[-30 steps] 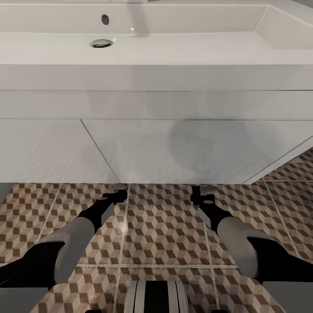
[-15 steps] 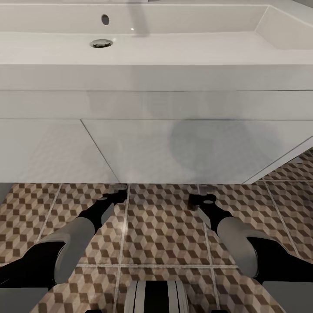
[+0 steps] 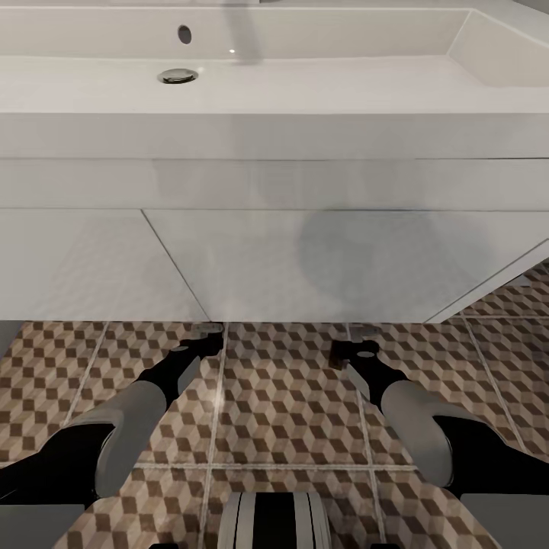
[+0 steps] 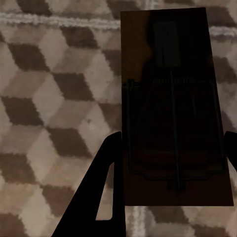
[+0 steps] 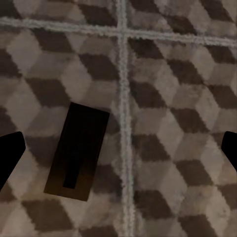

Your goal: Take the four mousetraps from the cabinet in the bathroom and place them on the bathroom floor. Make sure all four end up on the same floor surface, and ensure that at least two of them are either under or directly next to the same bathroom sink.

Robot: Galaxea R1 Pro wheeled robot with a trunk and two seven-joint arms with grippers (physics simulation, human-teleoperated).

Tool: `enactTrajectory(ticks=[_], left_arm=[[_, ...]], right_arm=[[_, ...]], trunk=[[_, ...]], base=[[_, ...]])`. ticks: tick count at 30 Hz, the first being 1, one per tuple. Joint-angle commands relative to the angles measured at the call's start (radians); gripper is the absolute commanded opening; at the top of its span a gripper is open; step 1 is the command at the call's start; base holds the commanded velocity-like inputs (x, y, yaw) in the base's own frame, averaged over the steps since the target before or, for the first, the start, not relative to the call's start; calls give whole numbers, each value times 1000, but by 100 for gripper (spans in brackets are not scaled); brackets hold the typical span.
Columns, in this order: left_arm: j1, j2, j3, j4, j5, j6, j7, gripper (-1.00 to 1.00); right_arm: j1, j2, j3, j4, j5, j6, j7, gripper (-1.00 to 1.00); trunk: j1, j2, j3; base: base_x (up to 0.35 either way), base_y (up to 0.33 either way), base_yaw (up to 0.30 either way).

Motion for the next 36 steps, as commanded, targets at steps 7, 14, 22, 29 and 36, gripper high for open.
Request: enactTrajectory(ticks=[7,14,22,29,36], left_arm=[[0,1,7,-2,-2,6,1,100],[0,3,7,-2,-2,6,1,100],[0,3,8,-2,-2,4,1,100],[0,3,8,-2,-2,4,1,100],[0,2,7,-2,-4,3,1,100]], right_arm=[[-1,1,-8,0,10,-1,-2,100],[-1,1,-8,0,10,-3,-2,100],[0,1,-8,0,10,-3,-2,100],[0,1,-8,0,10,-4,-2,100],[0,1,-8,1,10,-4,-2,100]], trunk=[[0,0,-1],[0,0,-1],[0,0,-1],[0,0,-1],[0,0,-1]], base=[[0,0,0],[0,0,0],[0,0,0],[0,0,0],[0,0,0]])
